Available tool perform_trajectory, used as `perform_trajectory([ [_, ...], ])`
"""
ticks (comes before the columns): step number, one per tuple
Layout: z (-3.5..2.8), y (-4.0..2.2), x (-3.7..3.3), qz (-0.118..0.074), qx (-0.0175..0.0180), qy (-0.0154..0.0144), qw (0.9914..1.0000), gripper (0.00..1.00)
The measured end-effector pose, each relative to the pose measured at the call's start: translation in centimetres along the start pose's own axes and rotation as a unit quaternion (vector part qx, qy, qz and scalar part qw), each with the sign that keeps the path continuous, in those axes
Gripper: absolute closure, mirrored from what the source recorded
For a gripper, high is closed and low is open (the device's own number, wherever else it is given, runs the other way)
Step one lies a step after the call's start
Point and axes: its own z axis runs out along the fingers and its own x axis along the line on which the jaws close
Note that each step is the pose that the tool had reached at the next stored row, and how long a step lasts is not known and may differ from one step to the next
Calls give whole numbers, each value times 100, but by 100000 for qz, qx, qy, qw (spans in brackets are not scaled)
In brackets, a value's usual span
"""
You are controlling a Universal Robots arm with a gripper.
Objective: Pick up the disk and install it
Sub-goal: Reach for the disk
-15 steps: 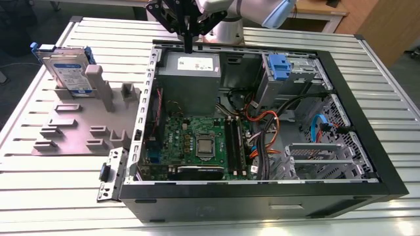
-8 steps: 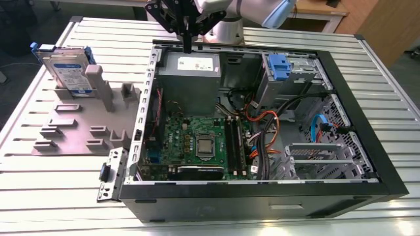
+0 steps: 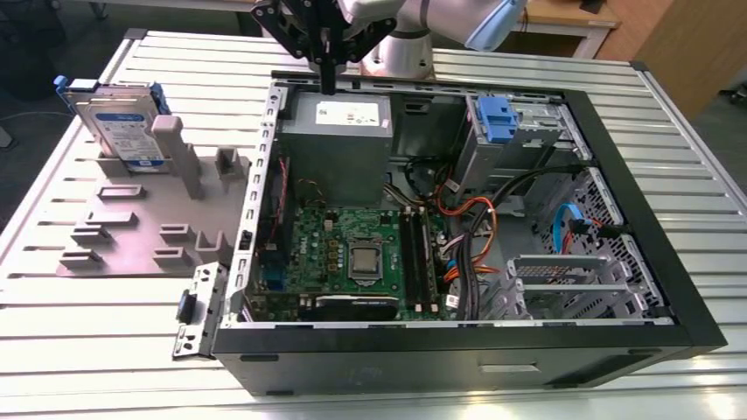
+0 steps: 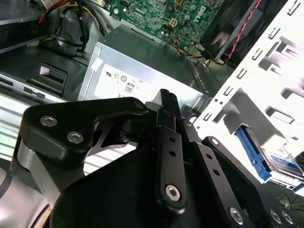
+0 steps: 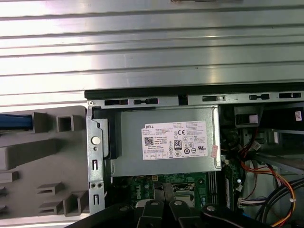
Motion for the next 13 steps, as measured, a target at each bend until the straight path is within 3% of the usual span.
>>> perform_trajectory([
  [13,0,-4,48,-4,-3,0,100000,89],
])
